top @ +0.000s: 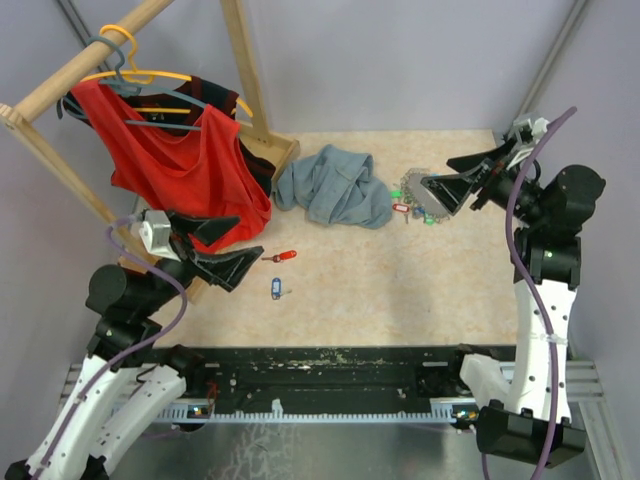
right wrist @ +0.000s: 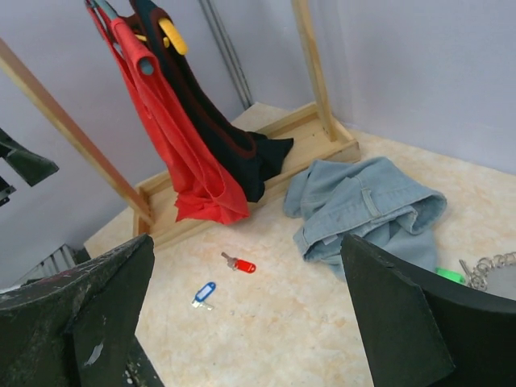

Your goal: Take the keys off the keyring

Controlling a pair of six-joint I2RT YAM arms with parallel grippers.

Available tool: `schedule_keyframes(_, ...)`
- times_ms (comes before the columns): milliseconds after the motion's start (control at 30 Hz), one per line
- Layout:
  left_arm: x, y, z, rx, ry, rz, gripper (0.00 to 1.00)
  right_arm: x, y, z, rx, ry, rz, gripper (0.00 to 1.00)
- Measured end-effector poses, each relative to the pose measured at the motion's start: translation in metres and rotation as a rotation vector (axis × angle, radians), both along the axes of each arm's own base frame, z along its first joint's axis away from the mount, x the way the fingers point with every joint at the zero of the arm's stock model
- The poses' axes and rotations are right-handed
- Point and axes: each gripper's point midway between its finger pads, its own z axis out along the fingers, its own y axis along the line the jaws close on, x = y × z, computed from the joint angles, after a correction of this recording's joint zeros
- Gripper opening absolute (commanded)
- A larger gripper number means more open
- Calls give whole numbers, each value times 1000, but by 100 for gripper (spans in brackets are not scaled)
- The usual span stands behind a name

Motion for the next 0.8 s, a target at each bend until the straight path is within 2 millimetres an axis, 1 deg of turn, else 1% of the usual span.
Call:
schedule_keyframes(133,2,-2,-6,7,8,-4,100,3,-4,7,6,1,-44,99)
schedule_keyframes(200,4,-3,-13,14,15,-3,100,3,-5,9,3,-3,-52,99)
schedule_keyframes(300,8,-4,-23,29,26,0,100,3,-5,10,-2,-6,-56,99)
schedule_keyframes(367,9,-4,-27,39,23,4,100,3,-6,10,-4,-8,-60,99)
schedule_keyframes(633,14,-4,-35,64,15,21,100,8,-10,8,-11,-8,-78,99)
schedule_keyframes(800,14,-4,-36,71,7,25,100,11,-11,7,-11,-10,-79,99)
